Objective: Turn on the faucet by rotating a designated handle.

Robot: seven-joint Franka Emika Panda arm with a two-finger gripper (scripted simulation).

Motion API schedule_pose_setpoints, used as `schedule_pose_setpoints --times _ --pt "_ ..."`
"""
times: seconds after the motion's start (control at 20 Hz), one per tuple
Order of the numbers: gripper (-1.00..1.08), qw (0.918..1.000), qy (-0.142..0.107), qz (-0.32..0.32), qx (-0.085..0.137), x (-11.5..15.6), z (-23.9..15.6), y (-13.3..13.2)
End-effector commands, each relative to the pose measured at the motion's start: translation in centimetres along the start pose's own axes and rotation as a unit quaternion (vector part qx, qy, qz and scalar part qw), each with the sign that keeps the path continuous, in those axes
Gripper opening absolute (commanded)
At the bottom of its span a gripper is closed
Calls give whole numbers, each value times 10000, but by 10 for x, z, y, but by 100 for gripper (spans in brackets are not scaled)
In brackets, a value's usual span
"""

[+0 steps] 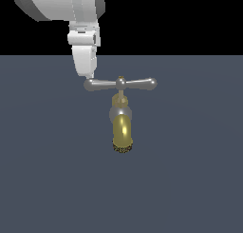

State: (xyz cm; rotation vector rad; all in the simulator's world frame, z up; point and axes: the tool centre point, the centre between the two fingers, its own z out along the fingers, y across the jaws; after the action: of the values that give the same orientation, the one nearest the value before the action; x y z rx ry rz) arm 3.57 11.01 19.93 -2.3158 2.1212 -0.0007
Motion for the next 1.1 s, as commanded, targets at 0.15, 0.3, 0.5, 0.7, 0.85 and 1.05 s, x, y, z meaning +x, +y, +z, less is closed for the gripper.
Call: schedule_pose_setpoints --times 0.15,0.3,0.5,0.7,0.85,1.05 --pt "-100 10000 1 -1 -8 -2 0 17" --pt "-100 10000 1 -1 -8 -3 0 26" --pt "-100 10000 1 1 -7 -4 0 38" --pt "-100 10000 1 1 -7 -5 0 50" --pt "-100 10000 1 1 -7 -6 0 59" --pt "-100 10000 2 3 -6 -7 0 69"
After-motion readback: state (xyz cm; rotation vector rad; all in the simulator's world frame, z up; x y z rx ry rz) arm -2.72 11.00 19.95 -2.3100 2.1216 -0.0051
